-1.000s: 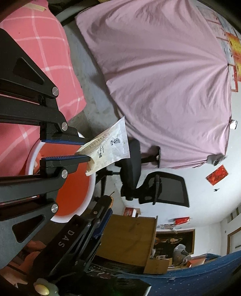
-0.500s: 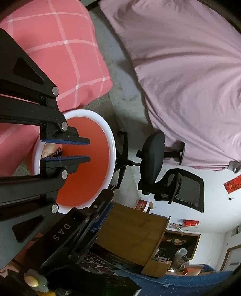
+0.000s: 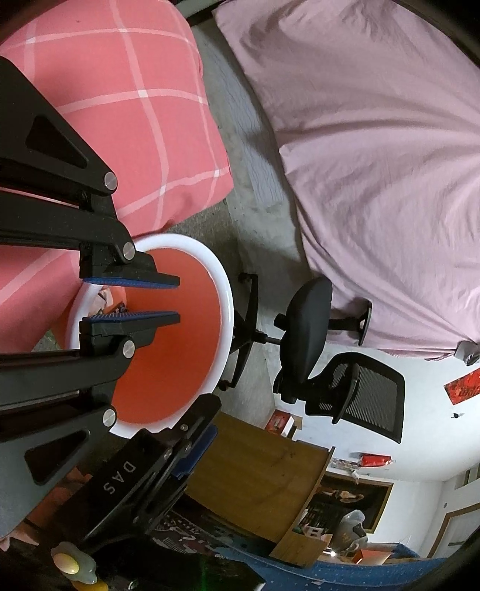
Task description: Collect trash
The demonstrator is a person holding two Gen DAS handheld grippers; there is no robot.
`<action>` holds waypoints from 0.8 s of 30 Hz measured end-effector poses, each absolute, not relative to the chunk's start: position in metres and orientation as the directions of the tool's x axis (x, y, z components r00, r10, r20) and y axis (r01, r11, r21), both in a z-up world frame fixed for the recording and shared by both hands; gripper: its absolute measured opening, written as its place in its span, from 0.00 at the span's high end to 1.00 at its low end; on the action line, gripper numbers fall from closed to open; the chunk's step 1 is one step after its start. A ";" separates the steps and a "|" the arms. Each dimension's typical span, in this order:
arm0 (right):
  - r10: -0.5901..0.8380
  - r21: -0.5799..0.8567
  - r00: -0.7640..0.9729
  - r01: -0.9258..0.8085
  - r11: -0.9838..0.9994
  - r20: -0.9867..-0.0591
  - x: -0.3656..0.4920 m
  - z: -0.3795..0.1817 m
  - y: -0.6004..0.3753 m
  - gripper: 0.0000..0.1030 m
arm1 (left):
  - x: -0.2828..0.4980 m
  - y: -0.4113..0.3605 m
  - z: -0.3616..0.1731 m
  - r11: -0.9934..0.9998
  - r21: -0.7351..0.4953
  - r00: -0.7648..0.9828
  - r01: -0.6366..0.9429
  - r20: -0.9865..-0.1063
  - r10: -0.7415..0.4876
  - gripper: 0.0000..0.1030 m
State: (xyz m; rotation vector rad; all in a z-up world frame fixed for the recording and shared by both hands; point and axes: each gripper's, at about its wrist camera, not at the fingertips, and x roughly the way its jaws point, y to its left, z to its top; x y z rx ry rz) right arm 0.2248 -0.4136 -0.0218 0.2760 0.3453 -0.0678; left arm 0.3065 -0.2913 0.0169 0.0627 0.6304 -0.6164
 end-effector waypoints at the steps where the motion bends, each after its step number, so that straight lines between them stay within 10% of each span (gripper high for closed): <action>1: -0.019 0.255 0.938 0.113 0.960 -0.345 0.226 -0.022 -0.414 0.58 | 0.307 -0.289 0.017 0.823 -0.126 0.639 0.554 -0.570 -0.517 0.91; 5: -0.022 0.253 0.939 0.116 0.960 -0.344 0.224 -0.022 -0.414 0.56 | 0.307 -0.284 0.018 0.834 -0.120 0.651 0.539 -0.568 -0.503 0.89; 9: -0.023 0.256 0.941 0.115 0.960 -0.338 0.224 -0.020 -0.412 0.53 | 0.304 -0.271 0.021 0.856 -0.123 0.683 0.503 -0.550 -0.481 0.61; 16: -0.013 0.230 0.945 0.092 0.969 -0.327 0.225 -0.016 -0.401 0.45 | 0.303 -0.237 0.028 0.900 -0.131 0.742 0.417 -0.523 -0.420 0.58; 24: -0.001 0.218 0.959 0.065 0.974 -0.282 0.219 -0.011 -0.387 0.14 | 0.290 -0.194 0.032 0.957 -0.115 0.852 0.267 -0.437 -0.290 0.01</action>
